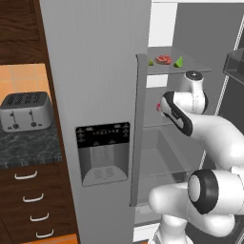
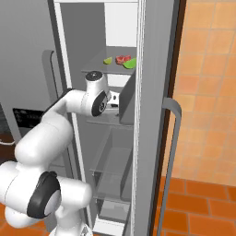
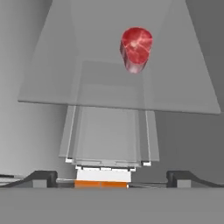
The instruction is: Place one lemon wedge and one steak in each tupperware on the nearby counter, to pack two identical lunches.
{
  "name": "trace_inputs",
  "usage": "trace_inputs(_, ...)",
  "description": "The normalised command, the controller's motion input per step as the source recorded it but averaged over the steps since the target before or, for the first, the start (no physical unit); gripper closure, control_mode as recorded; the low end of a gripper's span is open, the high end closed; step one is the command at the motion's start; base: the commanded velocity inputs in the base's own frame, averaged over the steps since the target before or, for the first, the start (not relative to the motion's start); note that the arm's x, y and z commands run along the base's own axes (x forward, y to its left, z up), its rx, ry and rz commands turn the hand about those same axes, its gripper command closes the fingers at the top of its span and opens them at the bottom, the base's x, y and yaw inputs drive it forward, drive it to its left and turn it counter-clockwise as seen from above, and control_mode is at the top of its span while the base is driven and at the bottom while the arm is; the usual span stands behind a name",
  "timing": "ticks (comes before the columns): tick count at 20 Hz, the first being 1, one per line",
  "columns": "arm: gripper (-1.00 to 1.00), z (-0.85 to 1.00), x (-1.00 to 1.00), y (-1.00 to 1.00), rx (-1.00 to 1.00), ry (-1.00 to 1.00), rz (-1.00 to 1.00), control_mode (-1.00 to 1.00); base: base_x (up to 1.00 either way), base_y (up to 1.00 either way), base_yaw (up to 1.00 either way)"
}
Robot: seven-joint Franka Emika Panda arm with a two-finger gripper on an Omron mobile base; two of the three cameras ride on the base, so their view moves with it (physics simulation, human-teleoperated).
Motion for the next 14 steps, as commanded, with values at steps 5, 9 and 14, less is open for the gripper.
trace_inputs(5,-1.00,-0.17,0.02,-0.14,-0.04,-0.13,0.00,-1.00,0.00,0.00,0.00)
trace_inputs(9,-1.00,0.00,0.21,-0.29,0.00,-0.14,0.00,-1.00,0.00,0.00,0.00)
trace_inputs(14,-1.00,0.05,0.44,-0.23,0.03,-0.08,0.00,-1.00,0.00,0.00,0.00)
